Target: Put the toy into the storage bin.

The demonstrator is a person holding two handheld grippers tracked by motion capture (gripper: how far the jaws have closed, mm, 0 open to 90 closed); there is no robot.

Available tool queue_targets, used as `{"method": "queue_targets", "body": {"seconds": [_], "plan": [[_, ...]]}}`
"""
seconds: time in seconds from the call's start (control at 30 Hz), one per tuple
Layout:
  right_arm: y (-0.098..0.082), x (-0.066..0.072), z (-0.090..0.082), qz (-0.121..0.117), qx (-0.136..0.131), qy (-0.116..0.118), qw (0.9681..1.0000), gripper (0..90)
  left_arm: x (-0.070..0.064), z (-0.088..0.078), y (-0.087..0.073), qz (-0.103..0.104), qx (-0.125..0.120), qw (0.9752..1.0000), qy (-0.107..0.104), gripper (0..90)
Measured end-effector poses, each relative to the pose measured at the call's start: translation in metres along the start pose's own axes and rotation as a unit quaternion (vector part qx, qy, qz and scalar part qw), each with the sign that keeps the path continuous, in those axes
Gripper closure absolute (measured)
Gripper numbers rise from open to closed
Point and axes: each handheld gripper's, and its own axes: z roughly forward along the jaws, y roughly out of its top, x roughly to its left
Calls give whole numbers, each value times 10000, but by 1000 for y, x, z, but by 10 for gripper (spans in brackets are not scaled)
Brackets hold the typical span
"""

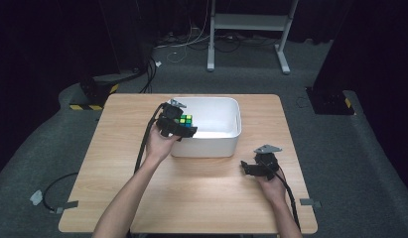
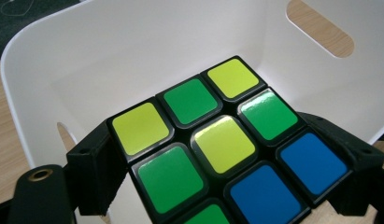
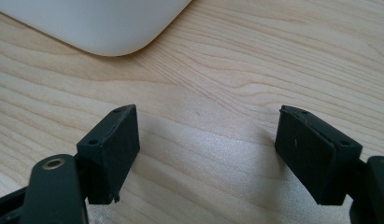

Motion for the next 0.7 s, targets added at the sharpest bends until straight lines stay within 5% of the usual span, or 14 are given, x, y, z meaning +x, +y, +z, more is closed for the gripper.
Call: {"method": "queue_targets", "body": {"seconds": [0.7], "plan": [[0, 0, 0, 1, 0, 1, 10000, 217, 4, -1, -7, -90, 79, 9999, 1, 154]]}}
